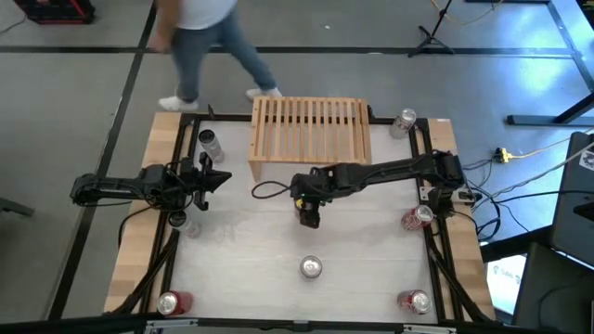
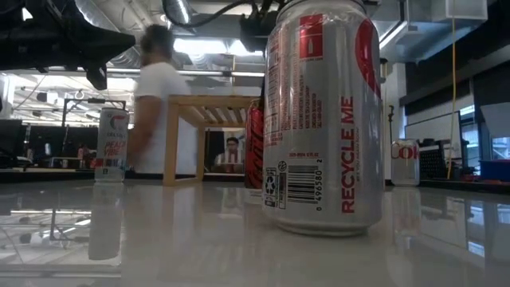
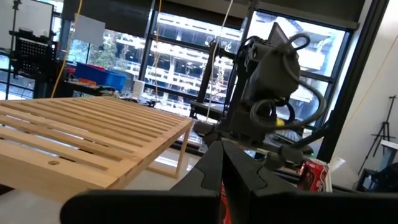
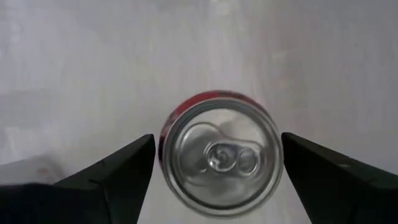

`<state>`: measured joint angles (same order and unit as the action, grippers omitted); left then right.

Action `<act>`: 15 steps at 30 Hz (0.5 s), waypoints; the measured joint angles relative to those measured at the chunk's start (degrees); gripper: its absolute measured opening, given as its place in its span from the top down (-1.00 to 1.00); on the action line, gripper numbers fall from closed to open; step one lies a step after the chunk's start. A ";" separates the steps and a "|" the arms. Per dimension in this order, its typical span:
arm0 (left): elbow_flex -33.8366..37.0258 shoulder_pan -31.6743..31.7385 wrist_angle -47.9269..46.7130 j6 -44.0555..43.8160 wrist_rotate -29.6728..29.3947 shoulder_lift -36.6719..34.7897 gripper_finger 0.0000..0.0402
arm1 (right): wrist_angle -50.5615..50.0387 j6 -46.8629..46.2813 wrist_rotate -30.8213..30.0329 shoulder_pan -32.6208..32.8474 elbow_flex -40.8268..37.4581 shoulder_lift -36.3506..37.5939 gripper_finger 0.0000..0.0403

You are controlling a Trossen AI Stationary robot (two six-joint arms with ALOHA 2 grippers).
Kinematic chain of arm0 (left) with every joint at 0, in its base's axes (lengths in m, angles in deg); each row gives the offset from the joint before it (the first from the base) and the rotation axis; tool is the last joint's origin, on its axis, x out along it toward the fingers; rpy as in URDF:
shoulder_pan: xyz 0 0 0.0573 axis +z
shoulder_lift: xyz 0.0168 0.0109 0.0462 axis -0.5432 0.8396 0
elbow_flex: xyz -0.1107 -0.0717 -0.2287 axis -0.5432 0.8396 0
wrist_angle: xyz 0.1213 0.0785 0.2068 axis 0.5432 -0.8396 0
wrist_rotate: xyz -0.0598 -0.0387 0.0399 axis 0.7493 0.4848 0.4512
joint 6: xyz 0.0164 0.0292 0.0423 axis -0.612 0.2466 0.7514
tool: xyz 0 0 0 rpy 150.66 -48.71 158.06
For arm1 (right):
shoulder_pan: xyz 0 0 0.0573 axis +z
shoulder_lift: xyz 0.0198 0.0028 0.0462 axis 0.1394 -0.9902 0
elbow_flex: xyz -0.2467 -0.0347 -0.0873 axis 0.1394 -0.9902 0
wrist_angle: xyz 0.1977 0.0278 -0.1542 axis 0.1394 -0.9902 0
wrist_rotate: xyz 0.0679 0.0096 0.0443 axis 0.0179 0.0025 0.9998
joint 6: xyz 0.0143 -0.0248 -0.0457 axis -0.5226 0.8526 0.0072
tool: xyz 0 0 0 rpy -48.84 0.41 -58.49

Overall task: Place canned beverage on shelf
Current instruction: Put the top red and black soda can on the shelf

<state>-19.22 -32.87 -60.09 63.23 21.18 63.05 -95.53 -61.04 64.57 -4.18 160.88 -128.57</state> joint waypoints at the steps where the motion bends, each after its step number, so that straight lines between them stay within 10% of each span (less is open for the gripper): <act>1: 0.00 0.00 0.00 0.00 0.00 0.00 1.00 | 0.53 0.00 -0.02 0.00 0.06 -0.14 -0.67; 15: 0.00 0.00 0.97 -0.15 0.17 0.00 1.00 | 1.15 -0.05 -0.29 -0.06 0.09 0.12 -0.28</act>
<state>-19.22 -32.87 -59.12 63.08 21.35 63.05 -94.38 -61.08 64.28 -4.24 160.96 -128.44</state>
